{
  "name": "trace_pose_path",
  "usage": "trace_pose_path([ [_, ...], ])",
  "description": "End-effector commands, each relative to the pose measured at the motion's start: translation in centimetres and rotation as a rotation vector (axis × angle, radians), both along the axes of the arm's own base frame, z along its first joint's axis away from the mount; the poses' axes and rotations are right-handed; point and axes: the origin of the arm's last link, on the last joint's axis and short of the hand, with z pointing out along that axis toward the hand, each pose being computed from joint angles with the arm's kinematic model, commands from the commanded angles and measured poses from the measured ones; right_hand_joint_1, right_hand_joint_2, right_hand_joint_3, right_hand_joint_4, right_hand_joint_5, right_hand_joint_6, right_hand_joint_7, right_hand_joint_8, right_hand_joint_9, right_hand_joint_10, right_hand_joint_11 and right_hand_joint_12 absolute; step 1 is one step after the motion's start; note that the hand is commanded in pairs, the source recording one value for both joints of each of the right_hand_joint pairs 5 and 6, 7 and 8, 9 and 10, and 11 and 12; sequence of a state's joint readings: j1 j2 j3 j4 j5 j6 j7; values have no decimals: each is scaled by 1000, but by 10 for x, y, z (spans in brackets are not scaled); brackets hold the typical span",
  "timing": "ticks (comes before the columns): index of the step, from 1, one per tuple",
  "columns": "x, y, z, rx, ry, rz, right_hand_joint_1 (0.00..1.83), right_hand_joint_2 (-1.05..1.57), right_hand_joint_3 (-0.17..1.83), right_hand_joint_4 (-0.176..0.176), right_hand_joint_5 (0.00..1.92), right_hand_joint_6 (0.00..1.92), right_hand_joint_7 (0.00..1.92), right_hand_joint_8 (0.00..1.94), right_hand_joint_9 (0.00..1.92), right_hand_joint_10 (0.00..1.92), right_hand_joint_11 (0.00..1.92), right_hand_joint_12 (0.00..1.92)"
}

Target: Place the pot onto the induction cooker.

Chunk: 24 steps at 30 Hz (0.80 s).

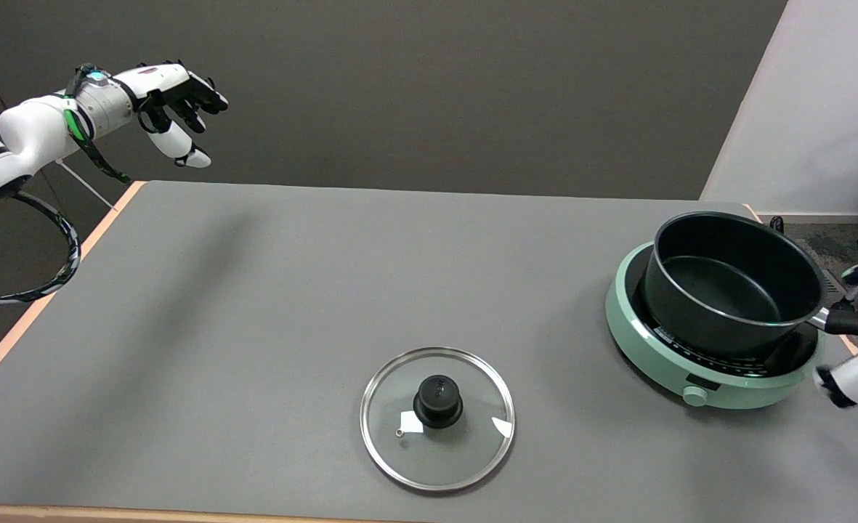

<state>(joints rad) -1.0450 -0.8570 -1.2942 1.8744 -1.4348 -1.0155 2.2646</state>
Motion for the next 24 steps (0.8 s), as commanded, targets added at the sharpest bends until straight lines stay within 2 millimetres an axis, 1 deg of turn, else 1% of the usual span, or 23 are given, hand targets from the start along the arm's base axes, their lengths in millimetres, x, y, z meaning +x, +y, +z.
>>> trace_pose_path([
  [1, -4, 2, -3, 4, -5, -15, 1040, -590, 1079, -57, 527, 527, 527, 527, 527, 527, 527, 527],
  [3, -4, 3, -3, 3, -6, -15, 1004, -654, 915, -72, 464, 464, 464, 464, 464, 464, 464, 464],
  [5, -5, 4, -3, 2, -7, -16, 960, -672, 739, -99, 422, 422, 422, 422, 422, 422, 422, 422],
  [6, -5, 4, -4, 3, -5, -16, 952, -685, 726, -118, 408, 408, 408, 408, 408, 408, 408, 408],
  [7, -5, 5, -4, 4, -4, -16, 926, -698, 733, -119, 369, 369, 369, 369, 369, 369, 369, 369],
  [9, -3, 5, -4, 3, 8, -13, 922, -732, 765, -131, 341, 341, 341, 341, 341, 341, 341, 341],
  [12, 1, 7, -4, -1, 44, 0, 920, -750, 767, -168, 162, 162, 162, 162, 162, 162, 162, 162],
  [13, 3, 7, -5, -1, 56, 5, 920, -755, 749, -175, 129, 129, 129, 129, 129, 129, 129, 129],
  [18, 14, 10, -7, -4, 137, 40, 915, -745, 567, -176, 9, 9, 9, 9, 9, 9, 9, 9],
  [19, 16, 10, -8, -1, 154, 47, 913, -737, 519, -176, 0, 0, 0, 0, 0, 0, 0, 0],
  [20, 19, 10, -9, 4, 174, 54, 906, -714, 421, -176, 0, 0, 0, 0, 0, 0, 0, 0],
  [21, 21, 9, -10, 9, 188, 59, 873, -700, 375, -176, 0, 0, 0, 0, 0, 0, 0, 0],
  [24, 27, 9, -15, 28, 236, 77, 860, -687, 342, -176, 0, 0, 0, 0, 0, 0, 0, 0],
])
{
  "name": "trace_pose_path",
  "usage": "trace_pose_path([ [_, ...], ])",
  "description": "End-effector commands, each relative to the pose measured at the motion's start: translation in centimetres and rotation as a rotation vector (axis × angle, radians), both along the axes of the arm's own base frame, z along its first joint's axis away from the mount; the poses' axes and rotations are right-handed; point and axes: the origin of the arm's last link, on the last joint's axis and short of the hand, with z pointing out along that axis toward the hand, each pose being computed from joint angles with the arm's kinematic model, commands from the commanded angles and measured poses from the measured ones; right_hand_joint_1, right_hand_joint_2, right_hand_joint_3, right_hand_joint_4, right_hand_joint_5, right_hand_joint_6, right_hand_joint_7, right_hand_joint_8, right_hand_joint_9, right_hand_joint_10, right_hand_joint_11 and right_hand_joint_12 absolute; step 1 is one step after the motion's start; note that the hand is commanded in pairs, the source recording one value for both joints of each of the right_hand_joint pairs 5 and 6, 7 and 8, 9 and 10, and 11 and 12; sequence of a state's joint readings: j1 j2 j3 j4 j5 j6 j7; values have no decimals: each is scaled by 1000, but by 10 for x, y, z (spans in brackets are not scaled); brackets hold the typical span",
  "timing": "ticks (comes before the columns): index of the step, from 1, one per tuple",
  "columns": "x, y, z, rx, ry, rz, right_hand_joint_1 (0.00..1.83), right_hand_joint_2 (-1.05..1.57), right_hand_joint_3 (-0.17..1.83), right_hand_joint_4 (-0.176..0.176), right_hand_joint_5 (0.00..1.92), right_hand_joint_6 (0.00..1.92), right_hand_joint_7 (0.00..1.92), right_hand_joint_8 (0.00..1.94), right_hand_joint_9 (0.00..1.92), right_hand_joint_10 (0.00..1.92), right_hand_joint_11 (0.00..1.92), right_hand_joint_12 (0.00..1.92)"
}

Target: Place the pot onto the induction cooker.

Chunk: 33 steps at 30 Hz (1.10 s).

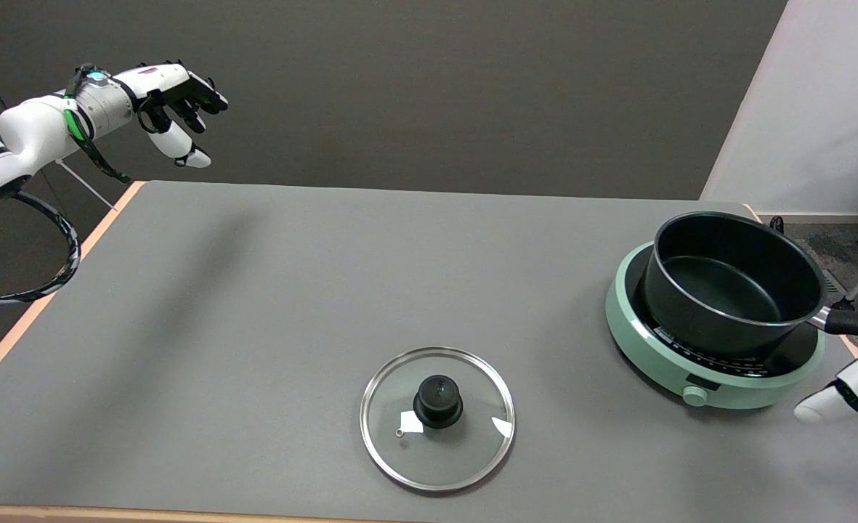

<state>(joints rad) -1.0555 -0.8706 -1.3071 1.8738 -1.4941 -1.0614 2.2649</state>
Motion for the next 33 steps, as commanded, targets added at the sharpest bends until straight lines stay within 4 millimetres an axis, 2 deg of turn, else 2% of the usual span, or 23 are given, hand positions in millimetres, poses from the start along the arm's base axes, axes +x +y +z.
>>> trace_pose_path([
  [1, 24, 3, -12, 35, 191, 71, 855, -687, 346, -176, 0, 0, 0, 0, 0, 0, 0, 0],
  [10, 28, 8, -24, 60, 240, 105, 804, -638, 214, -176, 0, 0, 0, 0, 0, 0, 0, 0],
  [14, 32, 8, -31, 84, 278, 128, 744, -523, 10, -176, 0, 0, 0, 0, 0, 0, 0, 0],
  [15, 33, 8, -32, 87, 283, 131, 724, -455, -149, -176, 0, 0, 0, 0, 0, 0, 0, 0],
  [16, 34, 7, -33, 91, 287, 138, 716, -420, -175, -176, 0, 0, 0, 0, 0, 0, 0, 0],
  [23, 40, -5, -45, 145, 308, 218, 727, -399, -122, -176, 0, 0, 0, 0, 0, 0, 0, 0],
  [27, 50, -16, -57, 184, 335, 333, 736, -383, -107, -176, 0, 0, 0, 0, 0, 0, 0, 0],
  [33, 60, -40, -77, 254, 337, 466, 756, -332, -77, -176, 0, 0, 0, 0, 0, 0, 0, 0],
])
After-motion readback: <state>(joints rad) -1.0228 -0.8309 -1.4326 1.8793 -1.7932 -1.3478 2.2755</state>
